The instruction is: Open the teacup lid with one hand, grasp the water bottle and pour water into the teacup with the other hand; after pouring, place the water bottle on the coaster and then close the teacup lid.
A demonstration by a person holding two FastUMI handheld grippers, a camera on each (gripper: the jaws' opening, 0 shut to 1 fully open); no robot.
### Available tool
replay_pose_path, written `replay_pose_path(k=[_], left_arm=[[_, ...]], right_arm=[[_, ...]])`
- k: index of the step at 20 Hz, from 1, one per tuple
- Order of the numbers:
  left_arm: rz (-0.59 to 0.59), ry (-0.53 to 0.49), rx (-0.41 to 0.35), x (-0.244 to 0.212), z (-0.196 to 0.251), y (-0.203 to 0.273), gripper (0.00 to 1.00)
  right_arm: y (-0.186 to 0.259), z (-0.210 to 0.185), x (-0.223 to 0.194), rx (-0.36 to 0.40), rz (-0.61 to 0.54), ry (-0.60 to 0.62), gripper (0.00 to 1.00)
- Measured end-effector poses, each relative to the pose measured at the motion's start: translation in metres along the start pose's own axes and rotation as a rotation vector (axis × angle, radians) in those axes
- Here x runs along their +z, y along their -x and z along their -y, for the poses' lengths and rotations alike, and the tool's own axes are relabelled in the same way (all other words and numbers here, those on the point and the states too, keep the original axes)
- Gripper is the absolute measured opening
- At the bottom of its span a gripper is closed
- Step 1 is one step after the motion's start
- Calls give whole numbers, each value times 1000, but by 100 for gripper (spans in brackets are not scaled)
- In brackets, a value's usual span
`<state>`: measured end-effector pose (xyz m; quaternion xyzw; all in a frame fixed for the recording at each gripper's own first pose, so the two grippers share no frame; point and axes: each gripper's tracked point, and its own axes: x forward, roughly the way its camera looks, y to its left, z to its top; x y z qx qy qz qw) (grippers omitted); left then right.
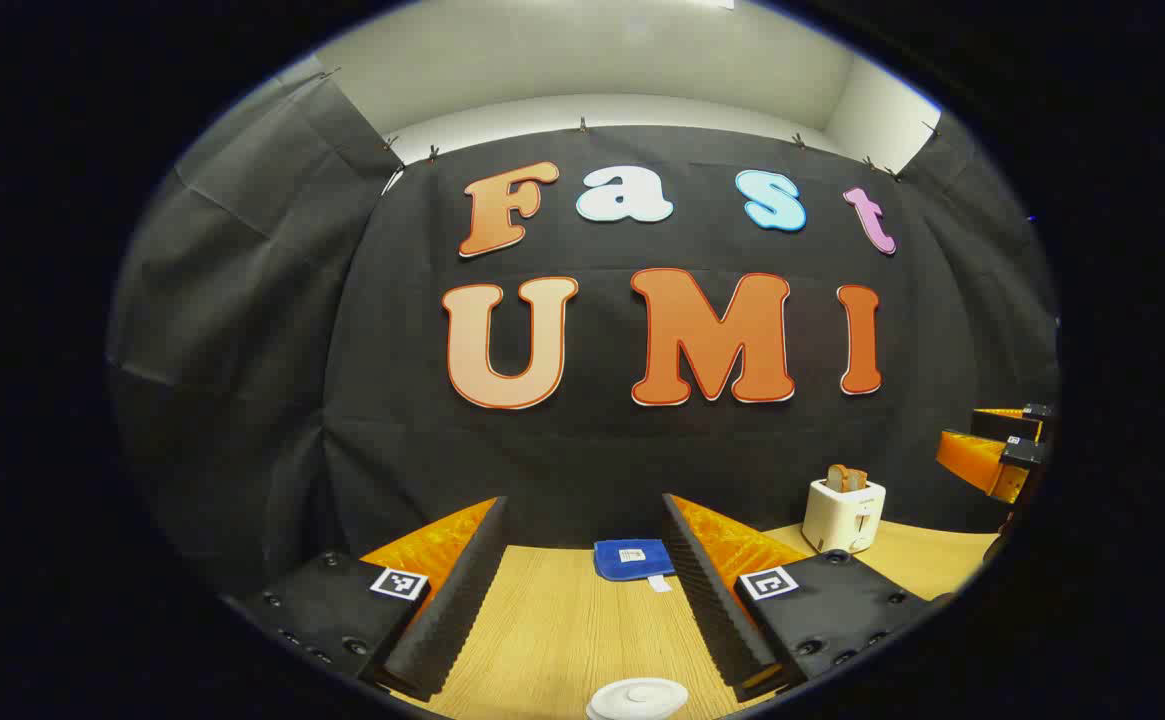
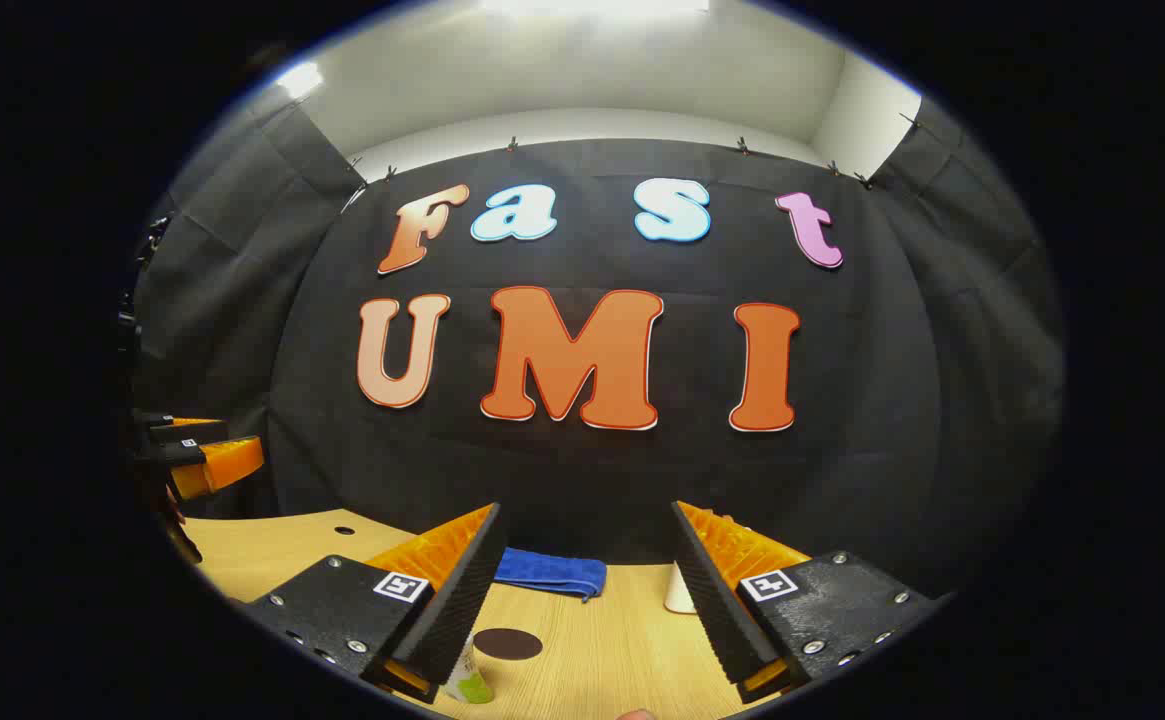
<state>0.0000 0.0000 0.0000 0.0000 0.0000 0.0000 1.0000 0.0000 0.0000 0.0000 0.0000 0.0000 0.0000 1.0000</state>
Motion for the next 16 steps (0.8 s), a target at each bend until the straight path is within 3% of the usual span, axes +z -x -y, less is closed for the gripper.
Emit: replay_pose_path(k=[16], left_arm=[[-4, -22, 25, 4, -7, 3, 96]], right_arm=[[2, -20, -3, 48, -18, 12, 98]])
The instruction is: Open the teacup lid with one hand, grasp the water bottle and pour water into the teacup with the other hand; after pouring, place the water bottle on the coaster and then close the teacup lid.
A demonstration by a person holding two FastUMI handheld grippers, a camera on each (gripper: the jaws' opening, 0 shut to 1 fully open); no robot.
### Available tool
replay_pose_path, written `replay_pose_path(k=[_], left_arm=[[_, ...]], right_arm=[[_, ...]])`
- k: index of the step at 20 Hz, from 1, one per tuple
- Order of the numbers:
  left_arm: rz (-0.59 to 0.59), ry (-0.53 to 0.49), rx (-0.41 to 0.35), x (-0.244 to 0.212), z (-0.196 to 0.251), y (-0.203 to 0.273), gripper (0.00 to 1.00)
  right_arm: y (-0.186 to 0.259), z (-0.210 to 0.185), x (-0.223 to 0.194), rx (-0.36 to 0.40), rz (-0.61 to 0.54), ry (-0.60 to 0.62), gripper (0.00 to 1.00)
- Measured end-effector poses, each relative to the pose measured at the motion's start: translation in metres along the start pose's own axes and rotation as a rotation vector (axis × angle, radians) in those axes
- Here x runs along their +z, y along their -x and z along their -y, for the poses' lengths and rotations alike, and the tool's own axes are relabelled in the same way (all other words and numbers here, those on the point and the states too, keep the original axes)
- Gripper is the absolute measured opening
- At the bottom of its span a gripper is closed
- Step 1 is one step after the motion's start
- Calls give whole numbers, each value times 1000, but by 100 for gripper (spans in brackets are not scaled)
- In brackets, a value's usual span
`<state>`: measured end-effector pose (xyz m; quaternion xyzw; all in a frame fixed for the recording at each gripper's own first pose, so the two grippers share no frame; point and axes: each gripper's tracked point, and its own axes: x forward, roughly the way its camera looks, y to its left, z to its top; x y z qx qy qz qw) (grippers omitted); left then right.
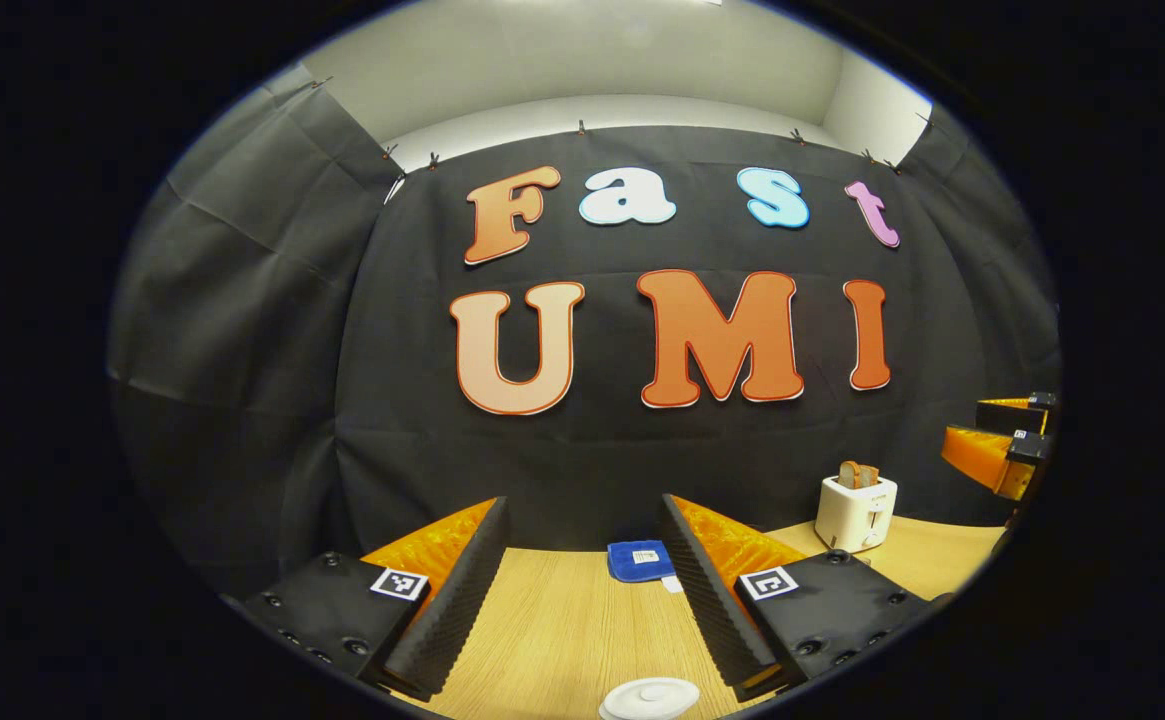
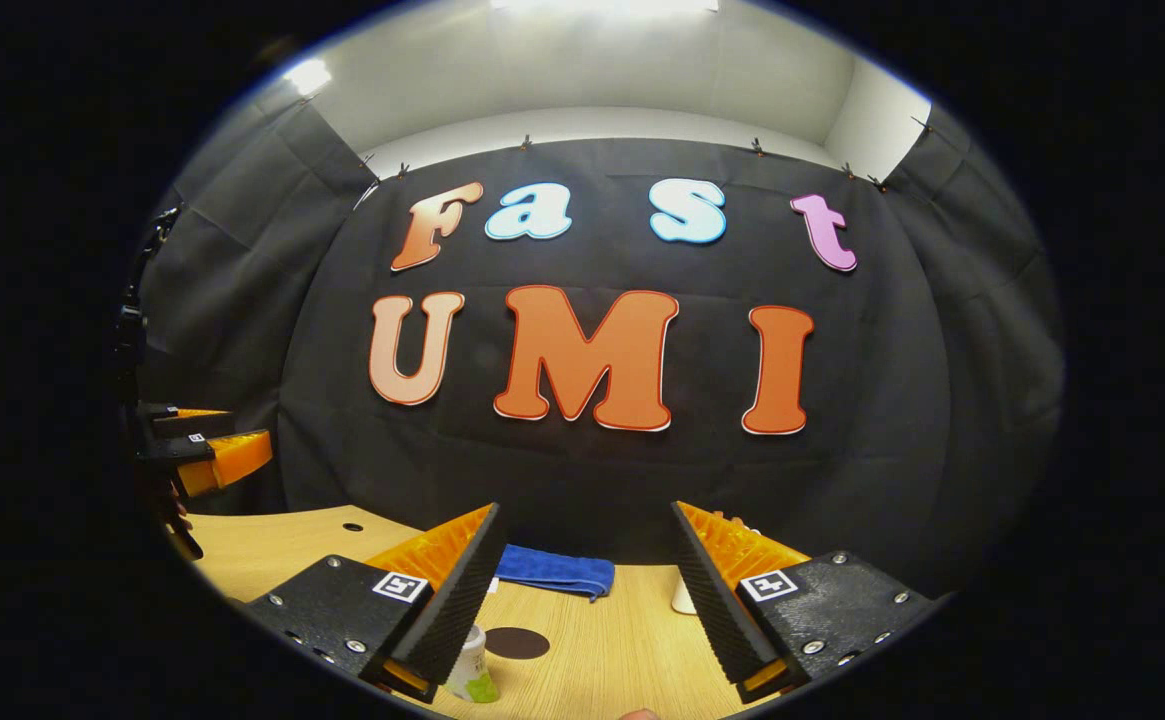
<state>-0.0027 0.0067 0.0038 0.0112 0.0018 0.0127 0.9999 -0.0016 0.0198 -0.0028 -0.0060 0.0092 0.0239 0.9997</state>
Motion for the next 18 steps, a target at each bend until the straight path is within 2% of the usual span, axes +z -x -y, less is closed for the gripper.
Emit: replay_pose_path(k=[7, 18], left_arm=[[-20, 33, -18, -12, 2, 3, 98], [-137, 32, -97, -78, 21, 14, 97]], right_arm=[[9, -4, -22, 33, -34, -26, 98], [25, -35, -90, 148, -162, -29, 98]])
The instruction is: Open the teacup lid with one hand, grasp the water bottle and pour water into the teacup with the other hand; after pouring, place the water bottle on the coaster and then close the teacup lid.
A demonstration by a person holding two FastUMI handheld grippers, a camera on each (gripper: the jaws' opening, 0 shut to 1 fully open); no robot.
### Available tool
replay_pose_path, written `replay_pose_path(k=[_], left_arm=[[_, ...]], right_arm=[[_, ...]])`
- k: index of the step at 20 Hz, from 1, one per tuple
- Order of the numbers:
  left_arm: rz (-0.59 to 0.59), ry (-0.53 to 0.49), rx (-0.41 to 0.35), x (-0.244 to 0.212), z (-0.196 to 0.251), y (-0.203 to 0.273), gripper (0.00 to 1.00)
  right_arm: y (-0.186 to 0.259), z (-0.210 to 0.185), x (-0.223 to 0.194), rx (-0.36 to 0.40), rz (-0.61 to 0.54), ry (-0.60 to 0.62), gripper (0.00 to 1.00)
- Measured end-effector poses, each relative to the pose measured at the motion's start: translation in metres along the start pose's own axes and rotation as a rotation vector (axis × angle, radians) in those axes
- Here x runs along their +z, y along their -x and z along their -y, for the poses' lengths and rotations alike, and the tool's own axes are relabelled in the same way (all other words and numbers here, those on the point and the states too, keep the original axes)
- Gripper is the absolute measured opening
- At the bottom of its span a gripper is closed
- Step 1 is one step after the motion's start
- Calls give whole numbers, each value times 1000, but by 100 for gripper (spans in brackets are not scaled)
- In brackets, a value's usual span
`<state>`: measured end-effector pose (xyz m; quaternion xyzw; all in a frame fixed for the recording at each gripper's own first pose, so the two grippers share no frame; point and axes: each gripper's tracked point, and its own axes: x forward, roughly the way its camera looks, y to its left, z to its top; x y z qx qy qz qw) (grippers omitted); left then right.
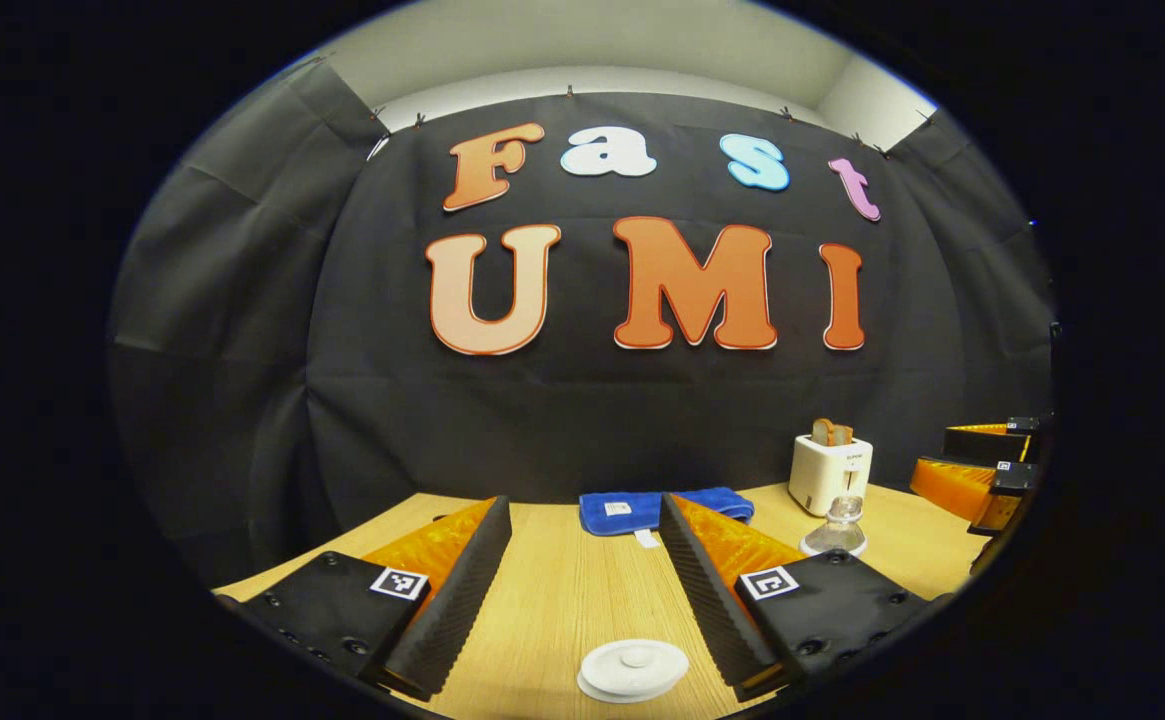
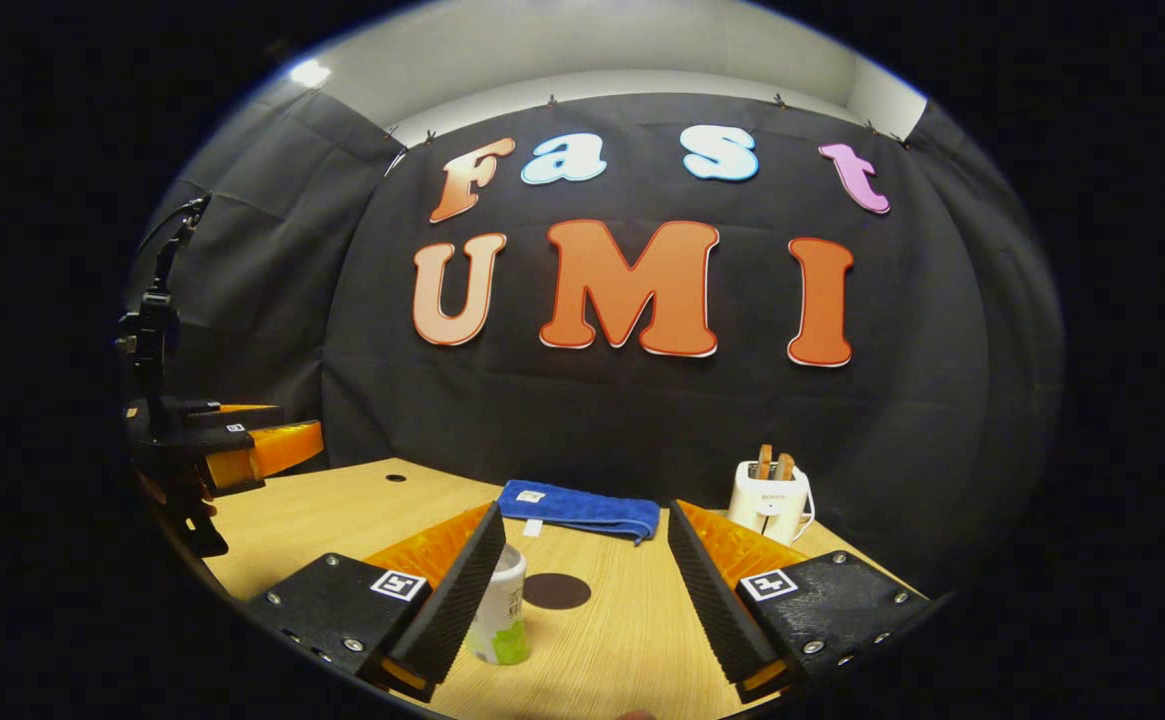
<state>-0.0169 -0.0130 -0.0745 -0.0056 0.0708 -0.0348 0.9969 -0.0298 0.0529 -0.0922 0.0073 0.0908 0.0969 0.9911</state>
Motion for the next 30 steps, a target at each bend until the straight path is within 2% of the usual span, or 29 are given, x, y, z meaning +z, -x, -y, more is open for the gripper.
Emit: replay_pose_path(k=[10, 16, 21, 26, 28, 30], left_arm=[[-116, -5, -97, -76, 24, -1, 96], [-227, -1, -149, -124, 34, -2, 98], [-287, -11, -154, -147, 35, -7, 82], [-312, -70, -166, -159, 42, -6, 76], [-321, -96, -171, -162, 44, -6, 63], [-310, -99, -164, -160, 44, -7, 59]], right_arm=[[-12, -21, -62, 83, -104, -26, 99], [-15, -27, -77, 115, -131, -19, 98], [-16, -29, -82, 123, -137, -13, 98], [-15, -28, -86, 127, -142, -9, 98], [-13, -28, -86, 130, -142, -10, 98], [-13, -28, -87, 130, -140, -9, 98]])
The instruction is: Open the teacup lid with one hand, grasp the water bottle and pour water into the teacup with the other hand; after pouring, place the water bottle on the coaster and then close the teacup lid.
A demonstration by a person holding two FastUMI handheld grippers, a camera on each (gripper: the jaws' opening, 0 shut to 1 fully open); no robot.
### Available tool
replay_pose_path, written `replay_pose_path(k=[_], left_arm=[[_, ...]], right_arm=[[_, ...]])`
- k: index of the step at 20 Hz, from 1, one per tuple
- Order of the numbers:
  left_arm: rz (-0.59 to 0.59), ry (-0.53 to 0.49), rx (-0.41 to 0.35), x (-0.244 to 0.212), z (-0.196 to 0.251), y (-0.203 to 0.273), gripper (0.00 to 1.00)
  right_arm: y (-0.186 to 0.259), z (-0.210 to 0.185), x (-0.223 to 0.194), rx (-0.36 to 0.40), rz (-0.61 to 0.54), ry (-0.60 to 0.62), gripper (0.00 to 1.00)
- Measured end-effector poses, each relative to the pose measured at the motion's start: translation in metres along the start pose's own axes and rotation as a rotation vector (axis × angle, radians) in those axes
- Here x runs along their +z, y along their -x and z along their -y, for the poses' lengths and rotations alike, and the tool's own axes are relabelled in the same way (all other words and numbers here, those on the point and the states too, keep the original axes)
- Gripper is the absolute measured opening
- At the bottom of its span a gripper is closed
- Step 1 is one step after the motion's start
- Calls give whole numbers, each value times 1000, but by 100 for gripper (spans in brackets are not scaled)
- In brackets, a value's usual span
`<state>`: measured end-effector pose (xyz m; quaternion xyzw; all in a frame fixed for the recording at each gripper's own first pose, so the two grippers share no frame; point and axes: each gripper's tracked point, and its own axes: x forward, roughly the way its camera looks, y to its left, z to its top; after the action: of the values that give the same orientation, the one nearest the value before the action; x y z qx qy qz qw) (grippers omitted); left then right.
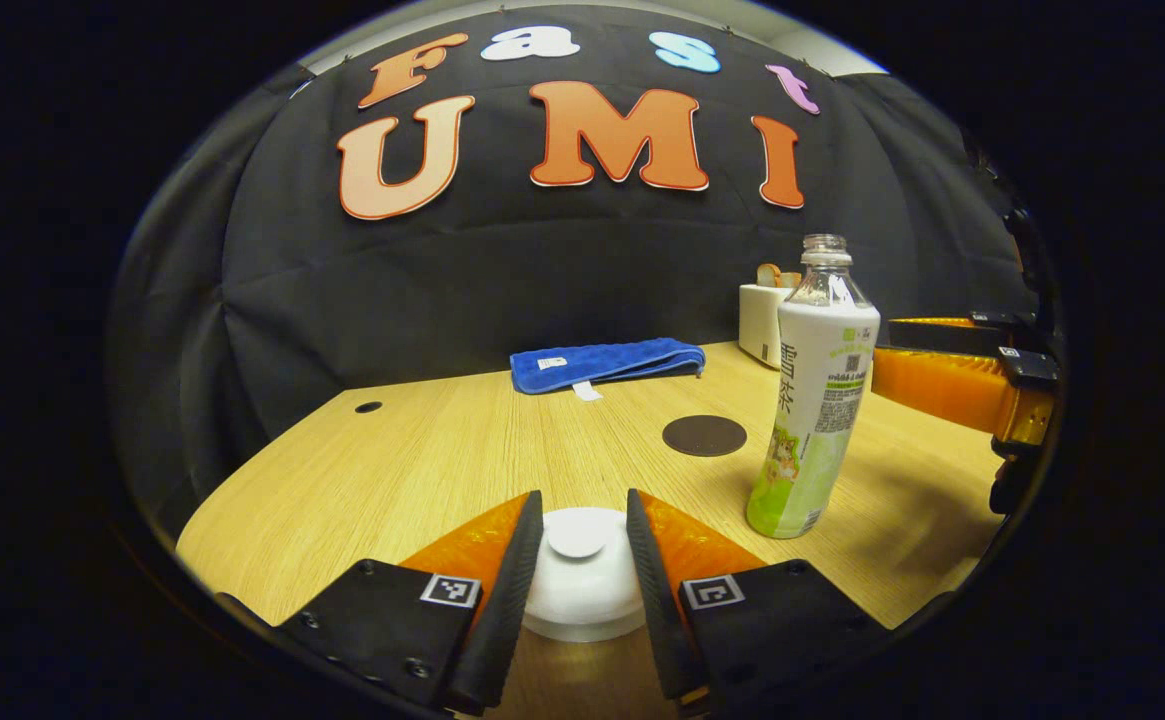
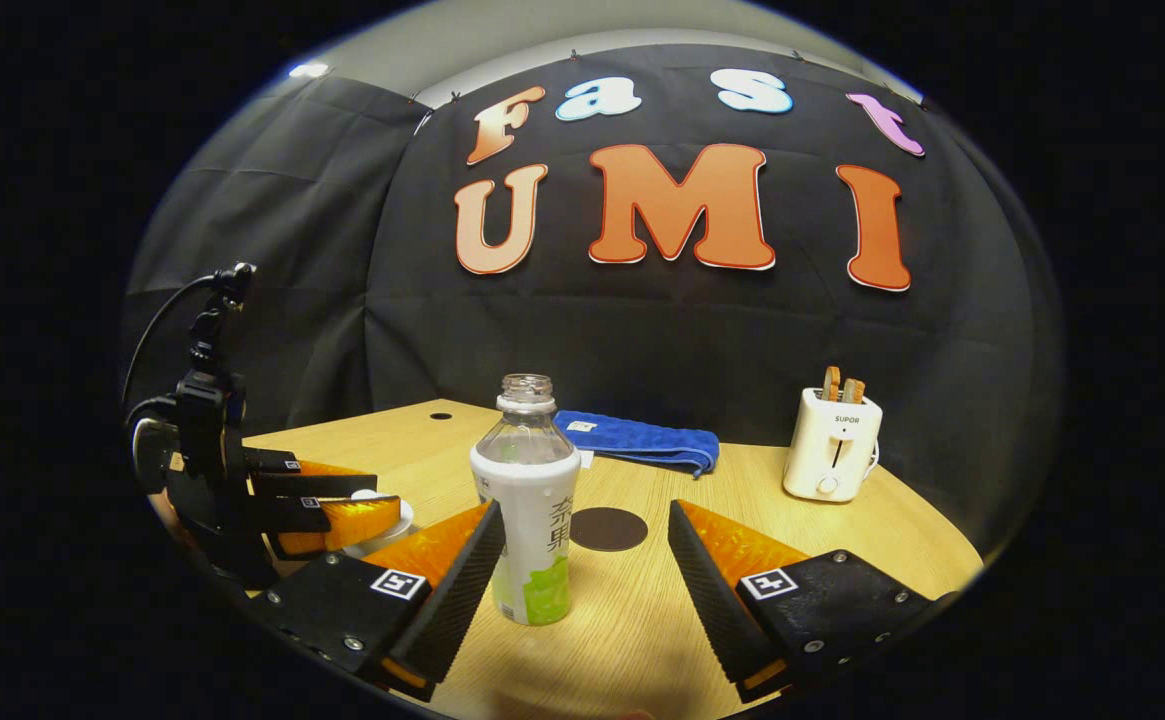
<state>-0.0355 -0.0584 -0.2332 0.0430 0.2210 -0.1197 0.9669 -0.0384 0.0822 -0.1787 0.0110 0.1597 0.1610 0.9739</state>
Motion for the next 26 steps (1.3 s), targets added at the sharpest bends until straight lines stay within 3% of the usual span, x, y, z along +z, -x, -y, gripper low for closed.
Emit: replay_pose_path(k=[2, 5, 7, 15, 26], left_arm=[[-6, 6, 6, -1, -2, -1, 47], [-4, 12, 32, 3, -6, -1, 49], [-1, 30, 41, 2, -7, -5, 33], [56, 50, 71, 17, -18, 3, 33], [108, 73, 193, 30, -81, 28, 33]], right_arm=[[0, 1, -1, 0, 0, 2, 98], [1, 0, -3, -1, -5, 13, 98], [2, 0, -4, 0, -5, 23, 98], [-4, -11, -13, 30, -23, 53, 98], [-45, -36, -53, 47, -123, 79, 97]])
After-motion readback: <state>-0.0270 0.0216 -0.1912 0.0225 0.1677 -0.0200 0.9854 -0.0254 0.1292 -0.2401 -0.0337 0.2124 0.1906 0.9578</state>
